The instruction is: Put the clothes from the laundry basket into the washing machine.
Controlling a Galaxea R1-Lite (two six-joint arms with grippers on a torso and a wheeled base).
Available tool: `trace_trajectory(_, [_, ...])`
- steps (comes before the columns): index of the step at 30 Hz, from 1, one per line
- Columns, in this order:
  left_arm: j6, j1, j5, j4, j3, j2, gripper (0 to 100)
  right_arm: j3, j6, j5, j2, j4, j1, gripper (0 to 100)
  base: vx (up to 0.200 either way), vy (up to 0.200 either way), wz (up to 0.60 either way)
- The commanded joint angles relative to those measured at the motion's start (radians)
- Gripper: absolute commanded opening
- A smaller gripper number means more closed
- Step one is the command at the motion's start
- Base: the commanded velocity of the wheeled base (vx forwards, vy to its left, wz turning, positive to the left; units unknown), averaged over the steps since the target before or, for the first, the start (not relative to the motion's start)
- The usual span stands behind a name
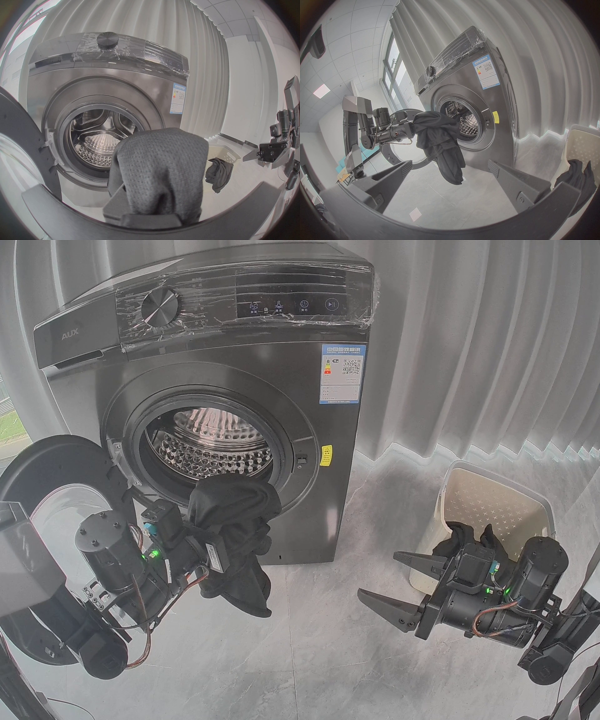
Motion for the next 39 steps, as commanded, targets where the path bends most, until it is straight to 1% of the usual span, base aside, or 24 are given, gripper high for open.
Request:
trace_trajectory(1, [0.003,-0.006,0.002,-0.002,0.002,0.011,0,0.001,0.000,0.000,0.002,-0.001,0.000,100,0.000,0.000,0.00])
trace_trajectory(7, [0.000,-0.007,0.000,-0.001,0.005,0.011,0,0.003,0.000,0.002,0.002,-0.001,-0.001,100,0.000,0.000,0.00])
trace_trajectory(16, [0.001,-0.009,0.000,-0.001,0.006,0.022,0,0.003,0.000,0.002,0.003,-0.001,0.000,100,0.200,0.000,0.00])
trace_trajectory(21, [0.001,-0.021,0.002,-0.002,0.013,0.026,0,0.004,0.000,0.002,0.003,-0.001,-0.001,100,0.000,0.000,0.00])
trace_trajectory(28, [0.000,-0.021,0.000,-0.002,0.014,0.025,0,0.004,0.000,0.002,0.003,-0.001,-0.001,100,0.000,0.000,0.00])
trace_trajectory(34, [0.001,-0.023,0.000,-0.002,0.020,0.025,0,0.004,0.000,0.002,0.002,-0.001,-0.001,100,0.200,0.000,0.00])
trace_trajectory(39, [0.001,-0.027,0.000,-0.002,0.022,0.025,0,0.004,0.000,0.002,0.002,-0.001,-0.001,100,0.000,0.000,0.00])
